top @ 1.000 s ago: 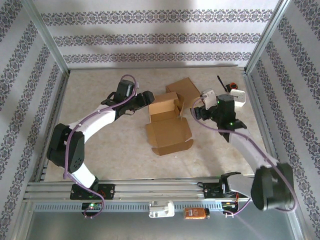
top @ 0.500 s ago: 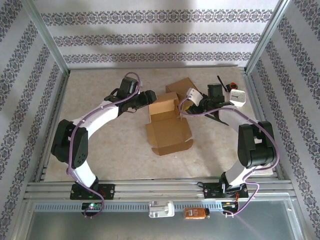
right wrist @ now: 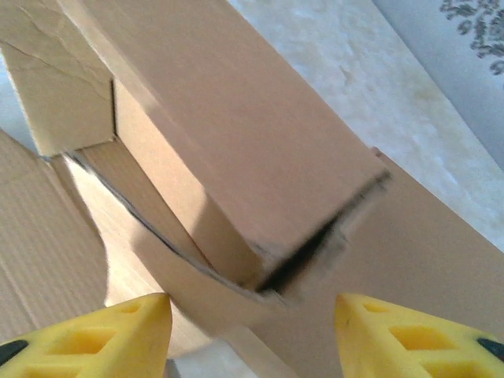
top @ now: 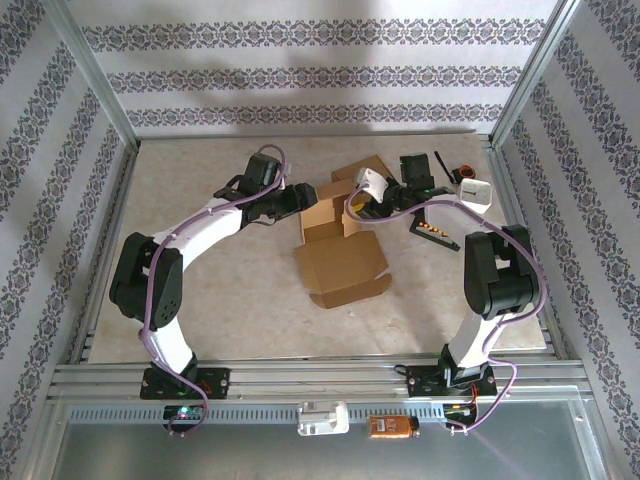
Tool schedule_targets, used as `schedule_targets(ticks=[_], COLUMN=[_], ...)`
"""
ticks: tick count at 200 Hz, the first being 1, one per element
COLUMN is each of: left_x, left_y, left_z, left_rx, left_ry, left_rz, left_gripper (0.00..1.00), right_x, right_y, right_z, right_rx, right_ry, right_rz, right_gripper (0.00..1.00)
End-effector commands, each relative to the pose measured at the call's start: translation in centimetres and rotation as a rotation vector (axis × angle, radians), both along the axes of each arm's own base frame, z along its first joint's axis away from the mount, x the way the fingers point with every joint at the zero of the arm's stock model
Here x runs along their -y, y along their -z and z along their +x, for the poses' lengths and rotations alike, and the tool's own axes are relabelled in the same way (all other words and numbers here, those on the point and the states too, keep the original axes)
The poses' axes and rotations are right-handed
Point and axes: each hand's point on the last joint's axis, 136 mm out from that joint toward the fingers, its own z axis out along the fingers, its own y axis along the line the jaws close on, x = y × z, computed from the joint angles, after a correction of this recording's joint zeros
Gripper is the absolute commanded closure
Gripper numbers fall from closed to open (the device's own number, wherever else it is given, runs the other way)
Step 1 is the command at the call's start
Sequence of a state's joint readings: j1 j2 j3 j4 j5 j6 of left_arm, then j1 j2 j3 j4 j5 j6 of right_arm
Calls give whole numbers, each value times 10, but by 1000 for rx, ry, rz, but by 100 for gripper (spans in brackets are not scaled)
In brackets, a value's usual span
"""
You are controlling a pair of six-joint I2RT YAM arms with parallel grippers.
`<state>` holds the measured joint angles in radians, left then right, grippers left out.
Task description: Fold the paper box
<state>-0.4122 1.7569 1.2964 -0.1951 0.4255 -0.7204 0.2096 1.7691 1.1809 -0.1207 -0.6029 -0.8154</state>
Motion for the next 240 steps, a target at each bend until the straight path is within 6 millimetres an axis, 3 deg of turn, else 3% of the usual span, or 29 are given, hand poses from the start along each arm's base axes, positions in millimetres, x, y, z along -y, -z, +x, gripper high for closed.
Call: schedule_targets(ticks=[1, 43, 66, 86, 110, 134, 158, 171, 185, 209, 219, 240], left_x=[10, 15, 16, 16, 16, 13, 7, 6, 10, 5, -3, -30], left_y=[-3, -7, -6, -5, -8, -11, -12, -22, -51, -94, -100, -90], left_z=[-3, -5, -6, -8, -7, -7, -8, -11, -18, -32, -37, -42], left_rx=[15, 36, 42, 44, 52, 67, 77, 80, 114, 209, 224, 199], left_ry=[53, 93, 102, 104, 101, 93, 83, 73, 78, 45, 22, -76], left_rz=[-11, -32, -39, -41, -42, -27, -14, -44, -147, -255, -235, -92], left_gripper=[36, 37, 37, 37, 37, 37, 36, 35, 31, 26, 25, 23], right_x=[-22, -42, -41, -36, -48, -59, -54, -51, -49, -59, -65, -79], right_y=[3, 23, 37, 43, 33, 31, 36, 35, 28, 1, -6, -15], right_z=[-15, -22, -10, 2, -4, -11, -10, -10, -11, -11, -13, -18], right_rx=[-58, -116, -122, -117, -161, -235, -234, -218, -209, -198, -168, -104], right_ry=[-63, -1, 109, 240, 295, 340, 417, 457, 511, 594, 608, 606], right_rz=[20, -22, -69, -133, -149, -80, -89, -109, -86, 119, 183, 245], right_gripper=[44, 50, 57, 53, 49, 56, 69, 74, 79, 91, 94, 94])
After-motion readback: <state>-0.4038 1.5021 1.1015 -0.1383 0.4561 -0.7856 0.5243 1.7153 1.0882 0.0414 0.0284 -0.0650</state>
